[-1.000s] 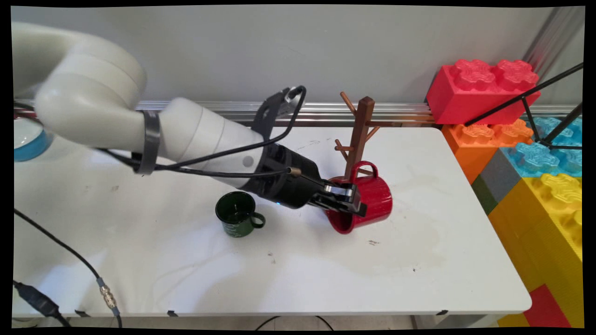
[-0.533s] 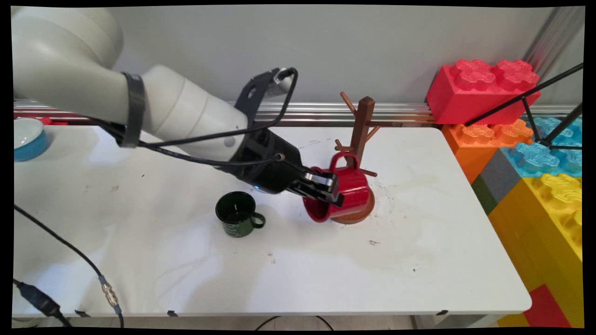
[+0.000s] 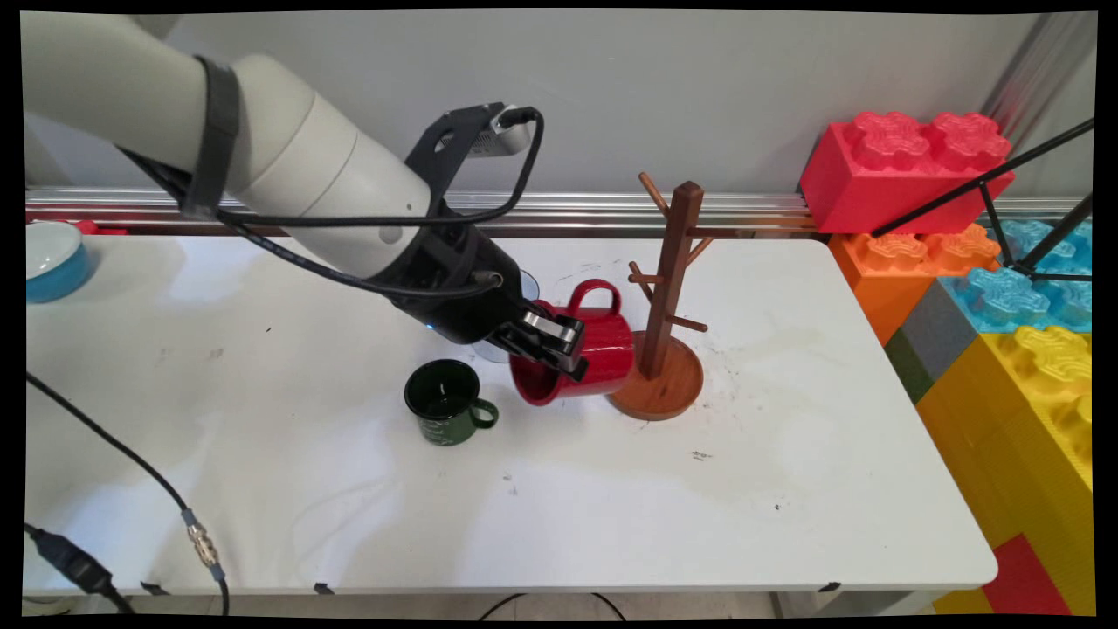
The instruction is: Place the picked object on the table
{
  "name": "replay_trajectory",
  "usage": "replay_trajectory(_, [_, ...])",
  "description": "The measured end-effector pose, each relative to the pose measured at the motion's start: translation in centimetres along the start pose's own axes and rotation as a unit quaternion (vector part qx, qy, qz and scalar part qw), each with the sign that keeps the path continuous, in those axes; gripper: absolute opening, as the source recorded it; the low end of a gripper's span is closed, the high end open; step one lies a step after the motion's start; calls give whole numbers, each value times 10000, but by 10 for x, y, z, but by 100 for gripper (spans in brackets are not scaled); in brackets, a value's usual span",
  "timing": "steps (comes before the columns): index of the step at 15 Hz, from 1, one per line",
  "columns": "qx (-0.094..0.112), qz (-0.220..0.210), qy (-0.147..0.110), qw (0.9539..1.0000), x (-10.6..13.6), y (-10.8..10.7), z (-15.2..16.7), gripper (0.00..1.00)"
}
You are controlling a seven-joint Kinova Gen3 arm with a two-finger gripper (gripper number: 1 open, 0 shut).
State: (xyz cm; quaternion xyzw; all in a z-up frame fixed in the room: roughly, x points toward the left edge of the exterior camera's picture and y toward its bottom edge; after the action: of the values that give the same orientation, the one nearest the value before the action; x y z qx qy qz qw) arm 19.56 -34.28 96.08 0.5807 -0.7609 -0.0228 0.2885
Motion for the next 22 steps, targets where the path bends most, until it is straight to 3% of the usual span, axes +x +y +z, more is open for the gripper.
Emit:
replay_trajectory(8, [716,57,-434,9965,19,21,-3,0])
replay_trajectory(12, [1089,144,-820,9906,23,34,4,0])
replay_trajectory(22, [1672,404,-1676,9707,36,57,41,0])
